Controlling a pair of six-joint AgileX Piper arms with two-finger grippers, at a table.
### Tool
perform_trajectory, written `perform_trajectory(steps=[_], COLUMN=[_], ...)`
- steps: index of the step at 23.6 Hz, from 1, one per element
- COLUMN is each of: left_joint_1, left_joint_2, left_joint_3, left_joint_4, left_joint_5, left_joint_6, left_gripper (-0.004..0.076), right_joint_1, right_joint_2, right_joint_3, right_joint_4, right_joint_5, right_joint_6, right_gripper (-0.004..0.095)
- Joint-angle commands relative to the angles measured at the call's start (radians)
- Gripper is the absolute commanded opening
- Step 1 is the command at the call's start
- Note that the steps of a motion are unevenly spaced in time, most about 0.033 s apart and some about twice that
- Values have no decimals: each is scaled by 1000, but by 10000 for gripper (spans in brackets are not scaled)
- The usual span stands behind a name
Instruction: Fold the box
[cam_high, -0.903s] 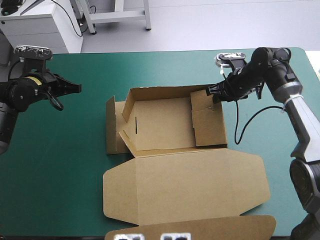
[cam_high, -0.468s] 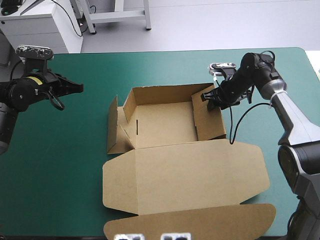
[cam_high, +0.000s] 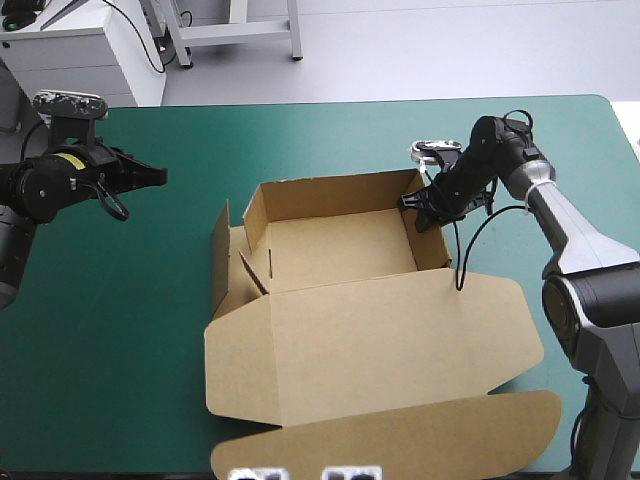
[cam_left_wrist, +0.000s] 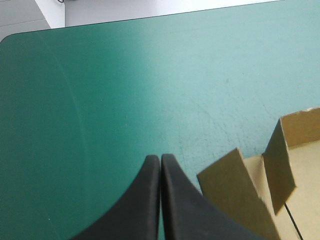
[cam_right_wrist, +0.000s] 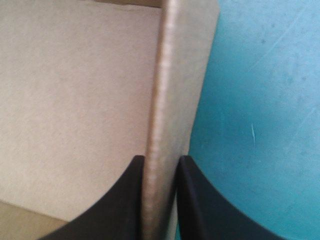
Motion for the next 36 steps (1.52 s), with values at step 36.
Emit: perform_trajectory(steps=[36], left_joint_1=[284], left_joint_2=[168], left_joint_3=[-30], left_joint_4=[-1434], left_joint_5=[451], left_joint_6=[522], left_gripper=[-9], right_joint_1=[-145], right_joint_2=[-360], right_joint_3=[-90], right_joint_4=[367], right_joint_5=[-210], right_joint_6=[-91], right_gripper=[-8])
